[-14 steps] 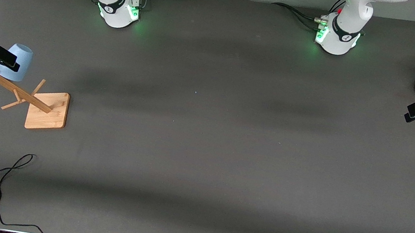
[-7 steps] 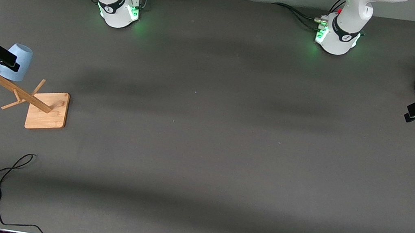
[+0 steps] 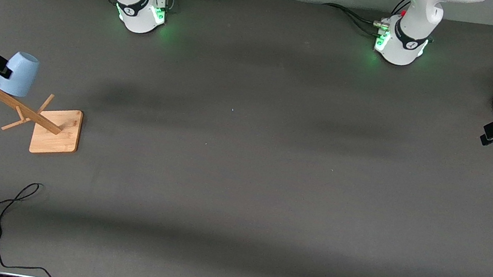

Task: Rotate and upright cup with both arms
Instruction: 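Move the right gripper to the light blue cup on the wooden stand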

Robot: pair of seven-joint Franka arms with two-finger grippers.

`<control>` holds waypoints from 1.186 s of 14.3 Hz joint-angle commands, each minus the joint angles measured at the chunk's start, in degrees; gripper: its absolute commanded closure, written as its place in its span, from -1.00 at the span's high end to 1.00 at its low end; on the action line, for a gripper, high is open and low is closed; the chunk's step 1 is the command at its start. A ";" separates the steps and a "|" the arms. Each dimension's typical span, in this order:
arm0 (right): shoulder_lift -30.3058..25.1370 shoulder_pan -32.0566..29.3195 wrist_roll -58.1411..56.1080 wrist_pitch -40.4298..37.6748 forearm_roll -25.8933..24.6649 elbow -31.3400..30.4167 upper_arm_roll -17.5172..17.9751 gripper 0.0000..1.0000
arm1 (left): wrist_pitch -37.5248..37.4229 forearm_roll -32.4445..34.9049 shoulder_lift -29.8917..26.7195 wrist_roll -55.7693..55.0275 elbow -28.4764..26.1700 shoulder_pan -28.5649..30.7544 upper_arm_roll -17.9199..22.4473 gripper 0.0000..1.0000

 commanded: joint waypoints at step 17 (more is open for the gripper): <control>-5.84 0.04 26.15 11.92 1.58 -19.14 -6.92 1.00 | -0.74 0.42 0.10 0.73 0.78 -0.40 0.26 1.00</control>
